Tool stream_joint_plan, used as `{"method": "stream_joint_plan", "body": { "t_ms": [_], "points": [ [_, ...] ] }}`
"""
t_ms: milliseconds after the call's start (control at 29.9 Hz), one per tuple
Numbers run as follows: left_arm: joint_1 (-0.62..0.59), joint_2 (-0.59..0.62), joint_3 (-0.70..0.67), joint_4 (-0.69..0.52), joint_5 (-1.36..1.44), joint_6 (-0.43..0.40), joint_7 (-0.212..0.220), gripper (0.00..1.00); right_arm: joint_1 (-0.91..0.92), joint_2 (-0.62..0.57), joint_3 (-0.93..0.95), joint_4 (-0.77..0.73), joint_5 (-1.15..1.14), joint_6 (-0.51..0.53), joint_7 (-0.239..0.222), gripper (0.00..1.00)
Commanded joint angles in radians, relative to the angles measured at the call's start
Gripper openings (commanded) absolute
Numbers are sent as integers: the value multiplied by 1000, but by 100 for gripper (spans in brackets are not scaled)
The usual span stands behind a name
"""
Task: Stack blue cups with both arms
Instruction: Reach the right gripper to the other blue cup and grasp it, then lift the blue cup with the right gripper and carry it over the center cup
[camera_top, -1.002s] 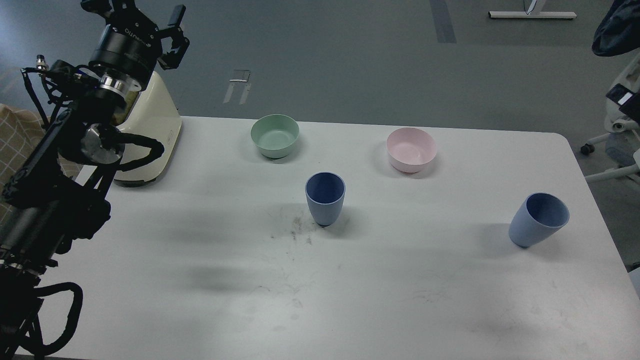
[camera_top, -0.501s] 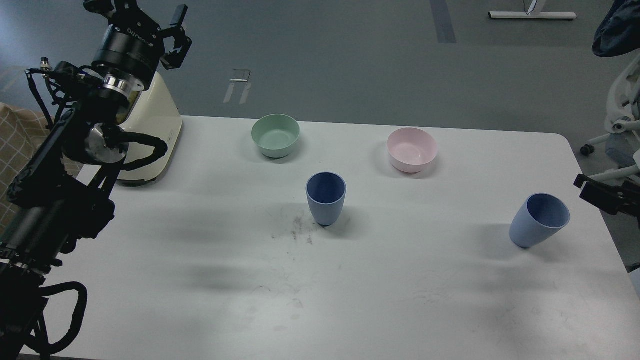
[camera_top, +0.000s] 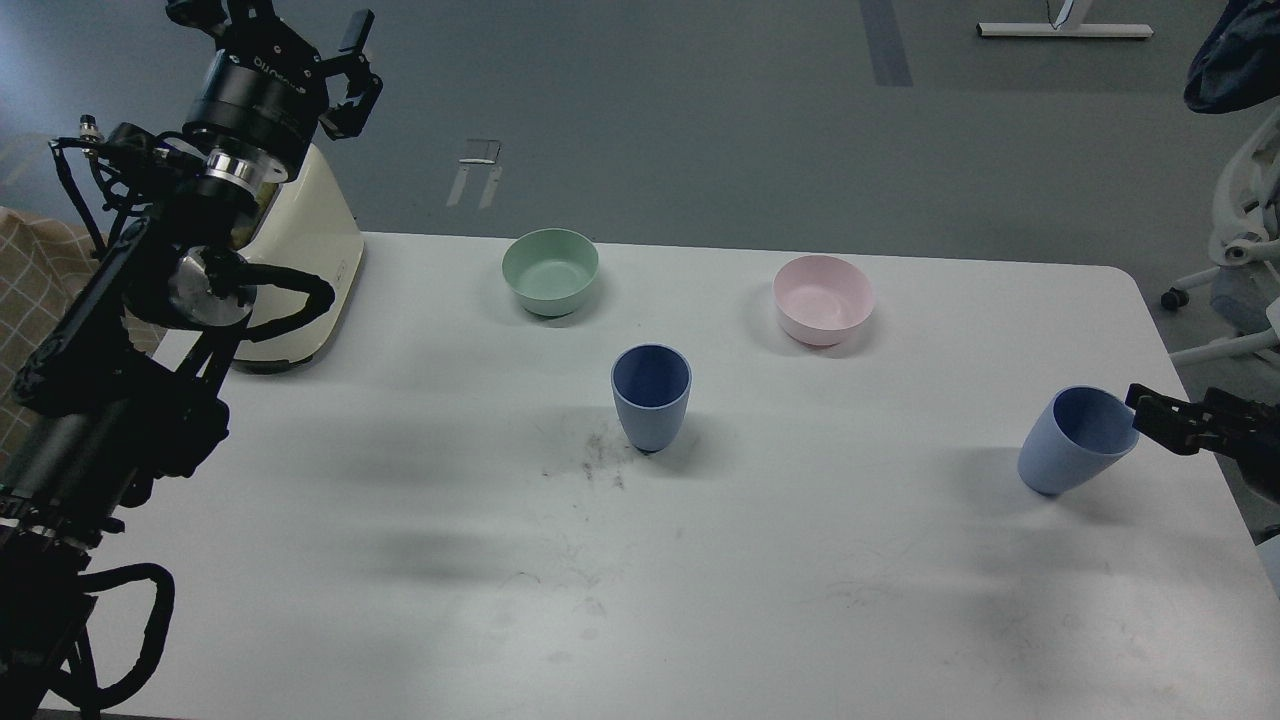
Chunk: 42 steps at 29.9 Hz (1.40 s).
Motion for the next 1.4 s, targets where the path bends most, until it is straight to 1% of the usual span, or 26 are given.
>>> {"method": "stream_joint_plan", "body": {
  "t_ms": [0,267,334,367,401,434,501,601,702,768,835,869,902,969,1002,1069,1102,1370],
  "points": [
    [-3,-1,2,0,0,0,2,98,5,12,-22,-1,-1,0,-2,76],
    [-14,0,3,1,0,-2,2,98,28,17,-88,-1,-1,0,-19,74],
    [-15,0,3,1,0,-3,2,98,31,23,-92,0,-1,0,-33,73],
    [-15,0,3,1,0,-3,2,98,31,24,-92,0,-1,0,-38,71],
    [-15,0,2,1,0,-2,2,98,33,26,-94,0,-1,0,-45,66],
    [-15,0,3,1,0,-2,0,98,33,26,-97,0,-1,0,-45,63],
    [-14,0,3,1,0,-2,0,98,33,26,-103,5,0,0,-45,59],
    [-14,2,3,1,3,-3,2,98,36,24,-129,12,-3,0,-47,49],
    [-14,3,6,11,3,-3,2,98,51,18,-146,8,-4,0,-62,45],
    [-15,3,6,15,3,-3,2,98,51,17,-146,8,-3,0,-62,42],
    [-17,5,6,17,3,-5,2,98,51,15,-147,5,-4,0,-64,31],
    [-17,5,6,17,3,-5,2,98,51,15,-147,3,-3,0,-64,29],
    [-17,5,6,17,3,-5,2,98,51,17,-147,3,-3,0,-65,24],
    [-17,5,6,17,3,-6,2,98,50,17,-150,5,-3,0,-67,18],
    [-17,5,6,17,3,-5,2,98,50,15,-153,5,-3,0,-67,12],
    [-17,5,6,17,3,-5,2,98,48,15,-154,3,-3,0,-71,5],
    [-17,5,6,17,3,-5,2,98,47,15,-154,2,-3,0,-76,0],
    [-18,5,6,17,3,-3,2,98,57,21,-144,12,5,0,-77,0]
  ]
}}
